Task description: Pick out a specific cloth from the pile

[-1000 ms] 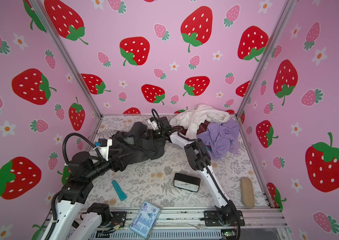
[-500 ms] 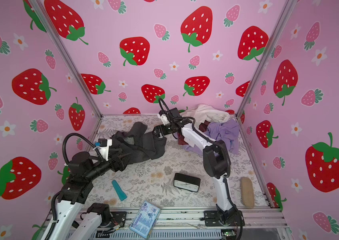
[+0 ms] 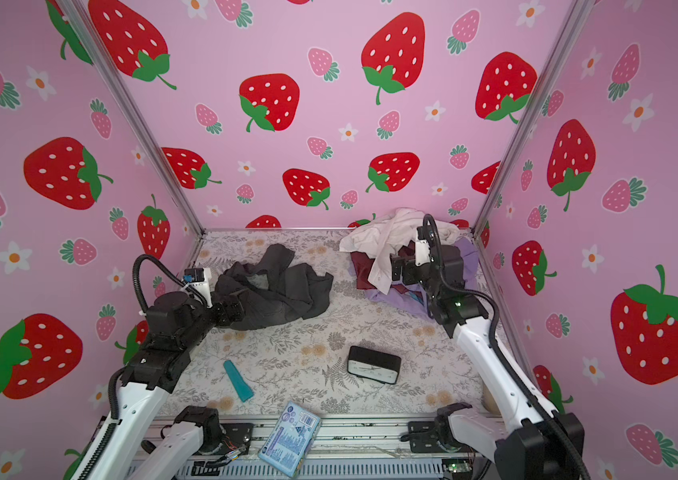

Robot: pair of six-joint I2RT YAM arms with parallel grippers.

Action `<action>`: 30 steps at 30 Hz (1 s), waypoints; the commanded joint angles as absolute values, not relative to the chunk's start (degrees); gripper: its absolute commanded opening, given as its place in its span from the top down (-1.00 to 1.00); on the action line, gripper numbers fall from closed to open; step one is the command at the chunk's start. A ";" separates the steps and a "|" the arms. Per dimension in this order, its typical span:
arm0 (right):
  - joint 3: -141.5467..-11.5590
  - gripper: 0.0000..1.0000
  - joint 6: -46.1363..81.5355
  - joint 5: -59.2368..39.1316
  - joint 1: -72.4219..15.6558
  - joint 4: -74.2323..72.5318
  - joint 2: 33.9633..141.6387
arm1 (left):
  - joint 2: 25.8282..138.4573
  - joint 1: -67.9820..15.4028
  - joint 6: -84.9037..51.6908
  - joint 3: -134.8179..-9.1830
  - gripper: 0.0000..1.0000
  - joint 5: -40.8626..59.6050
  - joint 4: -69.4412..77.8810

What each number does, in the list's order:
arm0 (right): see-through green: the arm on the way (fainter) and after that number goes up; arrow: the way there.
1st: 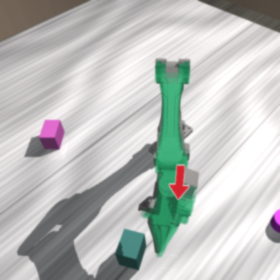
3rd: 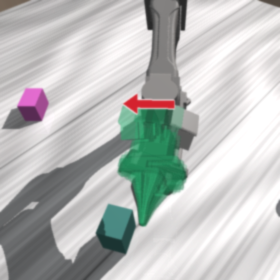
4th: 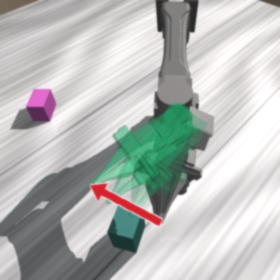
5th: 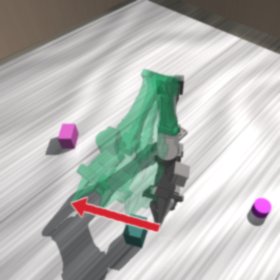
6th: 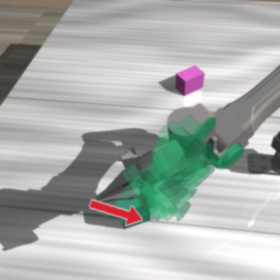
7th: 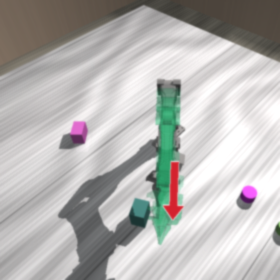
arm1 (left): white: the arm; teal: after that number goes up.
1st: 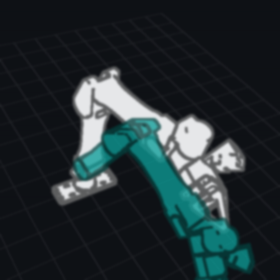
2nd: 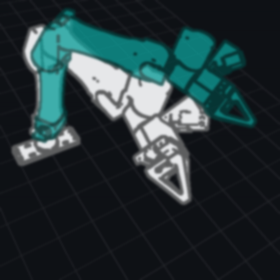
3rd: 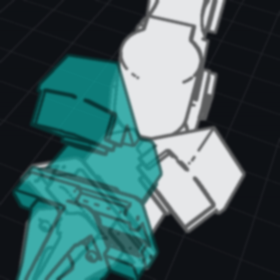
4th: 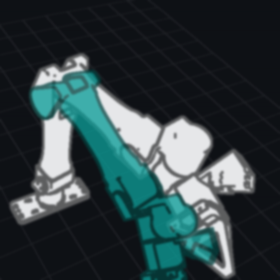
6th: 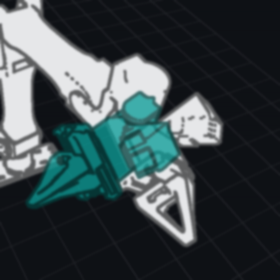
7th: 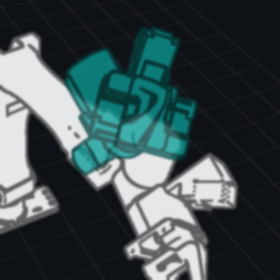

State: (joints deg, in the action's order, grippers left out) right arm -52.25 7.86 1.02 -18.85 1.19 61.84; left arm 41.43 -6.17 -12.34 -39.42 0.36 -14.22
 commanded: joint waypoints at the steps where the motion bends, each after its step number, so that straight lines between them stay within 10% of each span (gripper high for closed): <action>1: -43.74 -0.99 3.89 10.51 -15.96 -7.12 60.55 | 43.32 -6.41 -10.42 -33.37 -0.99 -14.36 -4.23; 11: -19.73 -0.99 1.52 18.74 -11.19 -42.31 63.93 | 57.87 -6.56 -3.96 -17.79 -0.98 -20.71 26.95; 30: -14.75 -0.99 4.60 14.98 -5.83 -69.32 86.33 | 86.06 -3.97 0.05 -15.38 -0.99 -10.98 61.81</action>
State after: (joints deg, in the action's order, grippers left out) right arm -16.10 3.64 15.20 -6.26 -61.25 84.38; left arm 82.24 -4.80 0.40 -16.93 -12.80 51.57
